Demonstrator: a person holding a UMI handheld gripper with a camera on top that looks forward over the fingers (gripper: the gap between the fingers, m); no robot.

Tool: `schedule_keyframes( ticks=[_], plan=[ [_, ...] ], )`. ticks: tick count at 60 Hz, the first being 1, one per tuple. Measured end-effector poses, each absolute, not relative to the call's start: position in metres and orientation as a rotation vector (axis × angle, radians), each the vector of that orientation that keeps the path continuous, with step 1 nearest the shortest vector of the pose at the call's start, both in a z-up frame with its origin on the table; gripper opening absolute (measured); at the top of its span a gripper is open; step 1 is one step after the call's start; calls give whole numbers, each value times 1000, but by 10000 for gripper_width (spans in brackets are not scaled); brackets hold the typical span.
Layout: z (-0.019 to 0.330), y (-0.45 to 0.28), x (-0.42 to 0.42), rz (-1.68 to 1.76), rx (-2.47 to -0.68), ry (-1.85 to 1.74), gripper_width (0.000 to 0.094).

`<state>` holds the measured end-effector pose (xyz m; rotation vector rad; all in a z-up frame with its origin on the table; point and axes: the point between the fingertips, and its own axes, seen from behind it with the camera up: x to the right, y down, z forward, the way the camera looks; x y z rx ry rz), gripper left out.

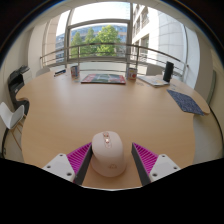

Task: Arrange mouse

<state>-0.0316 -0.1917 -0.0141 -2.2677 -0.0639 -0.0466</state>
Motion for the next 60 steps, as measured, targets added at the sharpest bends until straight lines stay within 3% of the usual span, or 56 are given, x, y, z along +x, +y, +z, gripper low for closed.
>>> schedule_keyframes(
  ticks=[6, 9, 22, 28, 35, 42, 50, 55, 60],
  plan=[
    [-17, -184, -41, -2, -2270, -12, 667],
    [-16, -181, -42, 0, -2262, -33, 545],
    [-14, -177, -44, -14, -2256, -68, 414],
    [0, -171, -49, 15, -2246, -92, 409],
    [67, -147, -56, 96, -2143, -102, 408],
    [173, -104, -45, 187, -1973, -109, 407],
    [271, -40, 25, 231, -1798, -103, 408],
    [302, 12, 102, 219, -1748, -73, 406],
    [295, 55, 189, 155, -1762, -37, 406]
  ],
)
